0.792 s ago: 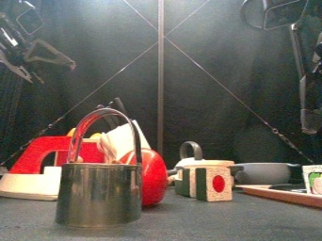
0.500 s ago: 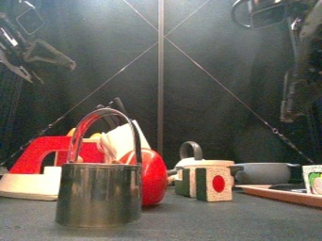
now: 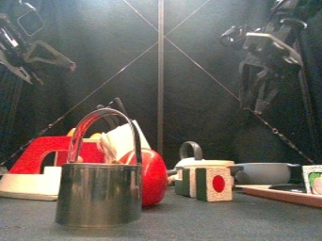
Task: Grab egg
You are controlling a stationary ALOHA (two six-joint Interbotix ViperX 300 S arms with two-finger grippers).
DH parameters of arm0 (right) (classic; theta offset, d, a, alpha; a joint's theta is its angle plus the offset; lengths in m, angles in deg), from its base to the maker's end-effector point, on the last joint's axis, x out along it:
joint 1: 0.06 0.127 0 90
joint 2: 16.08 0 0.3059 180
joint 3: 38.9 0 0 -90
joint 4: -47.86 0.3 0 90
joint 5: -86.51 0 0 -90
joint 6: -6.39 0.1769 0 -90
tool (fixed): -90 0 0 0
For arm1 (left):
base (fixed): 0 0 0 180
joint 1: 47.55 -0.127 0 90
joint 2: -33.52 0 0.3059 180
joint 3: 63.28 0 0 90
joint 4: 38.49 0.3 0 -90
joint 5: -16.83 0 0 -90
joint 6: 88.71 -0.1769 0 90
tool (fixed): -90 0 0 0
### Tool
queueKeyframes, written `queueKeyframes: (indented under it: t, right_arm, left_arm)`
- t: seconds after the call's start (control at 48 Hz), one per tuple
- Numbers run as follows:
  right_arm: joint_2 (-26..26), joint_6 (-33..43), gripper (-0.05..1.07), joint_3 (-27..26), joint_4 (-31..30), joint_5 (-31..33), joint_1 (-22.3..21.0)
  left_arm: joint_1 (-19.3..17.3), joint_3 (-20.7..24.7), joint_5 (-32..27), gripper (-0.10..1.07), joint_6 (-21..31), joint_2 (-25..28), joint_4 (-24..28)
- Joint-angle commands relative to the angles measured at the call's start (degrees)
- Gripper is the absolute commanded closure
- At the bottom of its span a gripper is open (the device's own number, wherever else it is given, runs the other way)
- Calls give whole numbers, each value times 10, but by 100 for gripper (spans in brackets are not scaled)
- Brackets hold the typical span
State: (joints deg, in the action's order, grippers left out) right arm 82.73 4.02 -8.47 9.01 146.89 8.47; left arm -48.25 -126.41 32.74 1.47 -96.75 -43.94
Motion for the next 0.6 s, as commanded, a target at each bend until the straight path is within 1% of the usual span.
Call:
queueKeyframes:
  t: [0.0, 0.125, 0.229, 0.417, 0.583]
  right_arm:
    - [9, -8, 9, 13, 7, -3, -42]
    - [13, -1, 9, 44, 11, -7, -83]
    - [13, -2, 9, 62, 14, -23, -106]
    - [-3, -7, 9, 86, 10, -95, -175]
    - [-16, -6, 9, 105, 11, -156, -216]
  left_arm:
    - [-1, 6, 3, 98, -1, 4, -1]
    - [-2, 6, 3, 97, 0, 4, -1]
    - [-2, 6, 3, 98, 0, 4, -1]
    - [-6, 6, 3, 97, -1, 4, -1]
    - [-11, 4, 3, 97, -2, 4, -1]
